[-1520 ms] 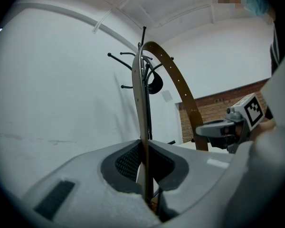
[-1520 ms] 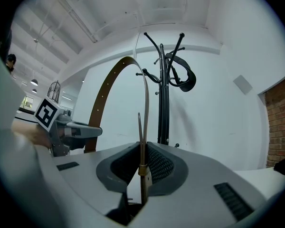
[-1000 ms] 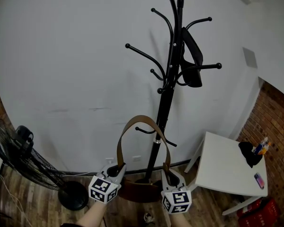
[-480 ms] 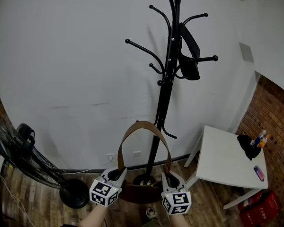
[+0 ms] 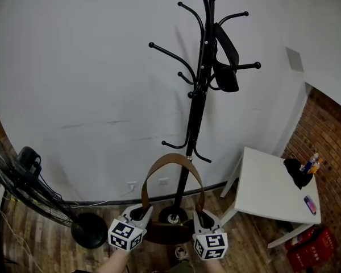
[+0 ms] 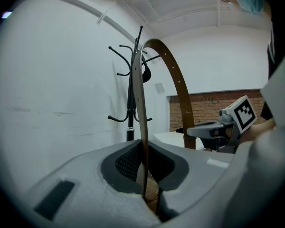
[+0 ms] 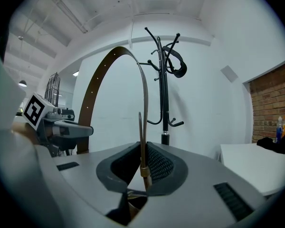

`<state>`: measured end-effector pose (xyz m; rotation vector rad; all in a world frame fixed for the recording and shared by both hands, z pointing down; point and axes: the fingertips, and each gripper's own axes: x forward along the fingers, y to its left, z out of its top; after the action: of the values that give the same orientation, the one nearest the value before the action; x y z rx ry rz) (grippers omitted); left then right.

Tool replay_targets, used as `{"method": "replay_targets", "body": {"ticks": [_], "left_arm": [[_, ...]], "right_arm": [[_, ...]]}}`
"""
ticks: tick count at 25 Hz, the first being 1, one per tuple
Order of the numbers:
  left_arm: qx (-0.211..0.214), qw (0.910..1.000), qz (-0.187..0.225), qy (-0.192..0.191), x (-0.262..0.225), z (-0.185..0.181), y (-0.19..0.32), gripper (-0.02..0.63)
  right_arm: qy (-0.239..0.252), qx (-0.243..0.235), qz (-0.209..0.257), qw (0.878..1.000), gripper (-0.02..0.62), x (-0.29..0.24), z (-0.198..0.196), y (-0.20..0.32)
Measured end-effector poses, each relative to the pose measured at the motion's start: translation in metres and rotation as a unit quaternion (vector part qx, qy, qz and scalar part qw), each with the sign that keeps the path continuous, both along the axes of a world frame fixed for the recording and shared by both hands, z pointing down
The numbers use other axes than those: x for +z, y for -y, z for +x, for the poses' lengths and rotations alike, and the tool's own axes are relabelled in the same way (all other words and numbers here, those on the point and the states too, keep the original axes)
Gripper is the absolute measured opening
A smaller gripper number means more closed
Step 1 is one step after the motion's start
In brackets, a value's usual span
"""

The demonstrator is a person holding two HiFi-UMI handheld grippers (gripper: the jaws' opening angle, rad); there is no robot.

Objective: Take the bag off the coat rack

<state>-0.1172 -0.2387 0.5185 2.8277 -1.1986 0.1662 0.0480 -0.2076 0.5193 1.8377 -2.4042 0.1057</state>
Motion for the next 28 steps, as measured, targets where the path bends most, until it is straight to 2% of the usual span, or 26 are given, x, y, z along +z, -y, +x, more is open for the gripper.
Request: {"method": "replay_targets", "body": {"ticks": [17,28], "left_arm": [[0.031,0.9989,-0.034,0.008,0.028,0.027,-0.008,0.014],[0.035,0.9987,-0.036,0.01,0.03,0.033,-0.003,0.014]], "right_arm": [[-0.004,0.005,-0.044,0.999,0.035,0.033,0.018,-0.011],[-0.004,0.015,-0.044,0.999,0.035,0.034,0.026,-0.009]]}}
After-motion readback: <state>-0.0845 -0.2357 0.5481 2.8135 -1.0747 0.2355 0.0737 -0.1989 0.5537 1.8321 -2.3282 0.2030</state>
